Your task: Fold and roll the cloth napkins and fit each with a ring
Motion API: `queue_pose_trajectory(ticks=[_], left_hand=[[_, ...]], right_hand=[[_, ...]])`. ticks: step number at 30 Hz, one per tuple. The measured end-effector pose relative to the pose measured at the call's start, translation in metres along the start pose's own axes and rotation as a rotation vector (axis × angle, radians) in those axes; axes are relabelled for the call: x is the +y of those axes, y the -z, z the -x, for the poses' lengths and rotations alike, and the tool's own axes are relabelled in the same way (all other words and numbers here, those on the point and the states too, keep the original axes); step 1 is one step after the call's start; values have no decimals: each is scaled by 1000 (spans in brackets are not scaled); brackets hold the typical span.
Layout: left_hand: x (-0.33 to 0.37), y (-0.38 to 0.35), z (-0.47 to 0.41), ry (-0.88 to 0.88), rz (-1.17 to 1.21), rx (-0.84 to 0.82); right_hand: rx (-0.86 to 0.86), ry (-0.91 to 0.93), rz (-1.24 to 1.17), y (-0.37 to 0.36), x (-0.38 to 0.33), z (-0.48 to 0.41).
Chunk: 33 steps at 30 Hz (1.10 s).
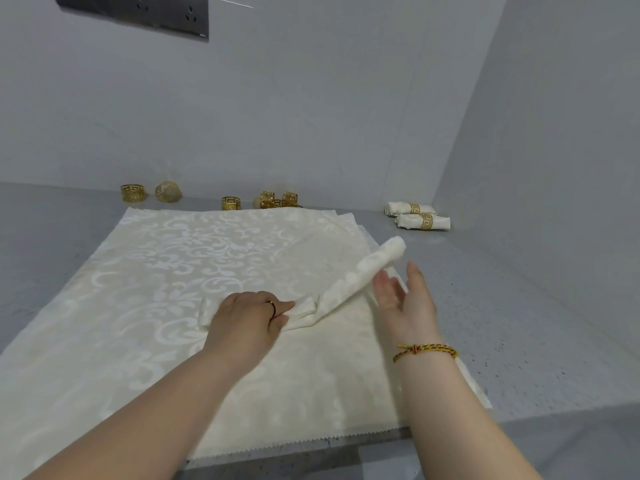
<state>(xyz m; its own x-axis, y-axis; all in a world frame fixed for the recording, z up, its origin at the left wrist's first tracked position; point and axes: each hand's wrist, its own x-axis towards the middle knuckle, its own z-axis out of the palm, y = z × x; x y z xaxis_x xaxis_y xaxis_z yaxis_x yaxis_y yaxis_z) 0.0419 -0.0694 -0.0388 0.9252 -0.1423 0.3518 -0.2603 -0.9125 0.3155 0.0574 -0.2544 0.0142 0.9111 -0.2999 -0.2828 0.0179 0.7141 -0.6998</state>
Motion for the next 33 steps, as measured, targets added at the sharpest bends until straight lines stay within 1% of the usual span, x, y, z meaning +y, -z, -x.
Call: queue_pose_trajectory(ticks=[1,3,4,5,7,8,11,13,14,16,18,20,21,24,26,27,29,30,32,33], left_hand=[[0,0,0,0,4,3],[1,0,0,1,12,14],[1,1,0,-1,20,22],[1,1,1,-2,25,25],[-1,2,1,-1,27,25],[-3,4,1,-1,16,23],[-7,9,1,-17,-12,10],[-9,11,2,-17,2,5],[-10,11,3,-15,18,-2],[-11,8,3,2,94,10],[-12,10,4,54,246,38],[-14,19,7,144,393,77],[-16,23,9,166,422,107],[-27,33,18,238,366,166],[-35,41,22,334,454,220],[-40,45,25,355,484,249],[-49,50,28,327,411,261],[-52,51,29,267,316,250],[-51,54,28,29,34,216],[-49,54,26,-83,-83,156]], right_hand=[[-75,-55,40,-5,6,1],[-137,-72,123,1,18,2],[-181,-119,165,-1,24,4],[-199,-110,260,-4,31,5],[-270,-31,394,-6,45,6],[-275,32,476,-8,48,8],[-319,293,815,-15,53,11],[-460,432,1008,-19,59,13],[-536,473,1091,-20,63,13],[-646,491,1236,-21,69,12],[-696,512,1344,-19,73,9],[-723,540,1390,-16,73,7],[-732,556,1418,-15,73,6],[-776,624,1551,-14,75,4],[-820,671,1652,-14,76,5],[-841,685,1696,-14,76,6],[-869,698,1756,-14,77,8],[-876,706,1771,-14,77,8],[-889,737,1790,-15,77,8],[-892,749,1801,-15,77,8]])
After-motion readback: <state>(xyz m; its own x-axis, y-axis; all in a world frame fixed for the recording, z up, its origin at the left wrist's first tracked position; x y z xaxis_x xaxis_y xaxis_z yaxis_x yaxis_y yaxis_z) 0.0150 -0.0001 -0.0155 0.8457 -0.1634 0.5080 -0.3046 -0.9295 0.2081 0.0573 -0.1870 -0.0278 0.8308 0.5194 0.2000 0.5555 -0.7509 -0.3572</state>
